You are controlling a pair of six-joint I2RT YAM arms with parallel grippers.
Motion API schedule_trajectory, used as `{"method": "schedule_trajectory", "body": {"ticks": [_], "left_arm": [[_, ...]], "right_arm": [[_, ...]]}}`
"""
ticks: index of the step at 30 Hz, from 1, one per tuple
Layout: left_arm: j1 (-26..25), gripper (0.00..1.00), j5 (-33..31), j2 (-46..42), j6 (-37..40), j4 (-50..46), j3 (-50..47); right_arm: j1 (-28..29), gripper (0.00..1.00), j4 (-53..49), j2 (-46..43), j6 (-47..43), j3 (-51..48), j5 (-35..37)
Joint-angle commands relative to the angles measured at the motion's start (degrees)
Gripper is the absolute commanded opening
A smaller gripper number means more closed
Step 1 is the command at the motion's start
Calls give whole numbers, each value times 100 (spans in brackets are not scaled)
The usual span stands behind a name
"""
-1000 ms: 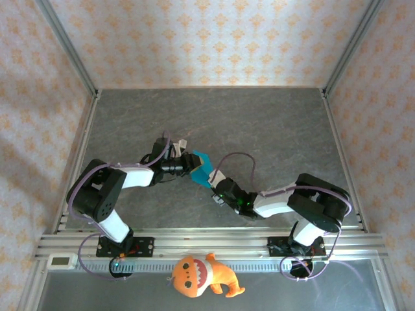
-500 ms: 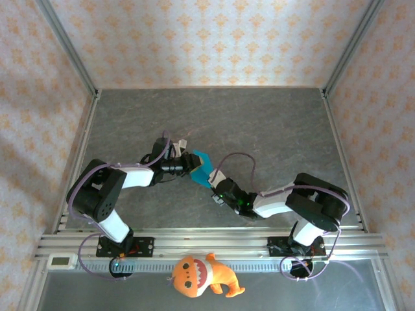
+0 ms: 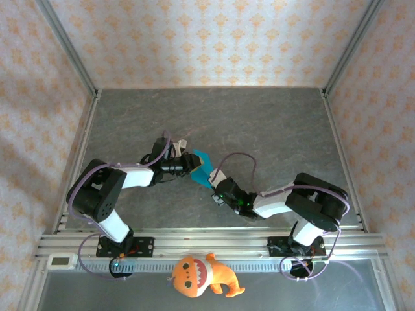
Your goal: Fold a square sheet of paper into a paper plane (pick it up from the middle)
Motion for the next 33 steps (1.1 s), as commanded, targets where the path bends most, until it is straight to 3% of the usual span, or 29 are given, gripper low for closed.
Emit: {"method": "schedule_trajectory", "body": {"ticks": [1, 7, 11, 14, 20, 28, 33], "left_arm": [[-35, 22, -108, 71, 118, -111, 107], [-38, 25, -241, -35, 93, -153, 78], [-38, 36, -390, -154, 83, -172, 54], [-30, 49, -715, -364, 60, -246, -47], [-28, 59, -1338, -824, 145, -673, -185], [-4, 65, -2155, -1528, 274, -1219, -430], [23, 66, -2211, -1691, 352, -1357, -489]], "right_arm": [[39, 0, 132, -10, 165, -73, 199], [-17, 0, 209, -37, 352, -117, 0], [-215, 0, 275, -108, 601, -152, -719], [-399, 0, 350, -106, 845, -161, -1334], [-682, 0, 378, -54, 1198, -102, -2129], [-909, 0, 41, 292, 1559, 229, -2653], [-919, 0, -115, 434, 1626, 355, -2691]]}}
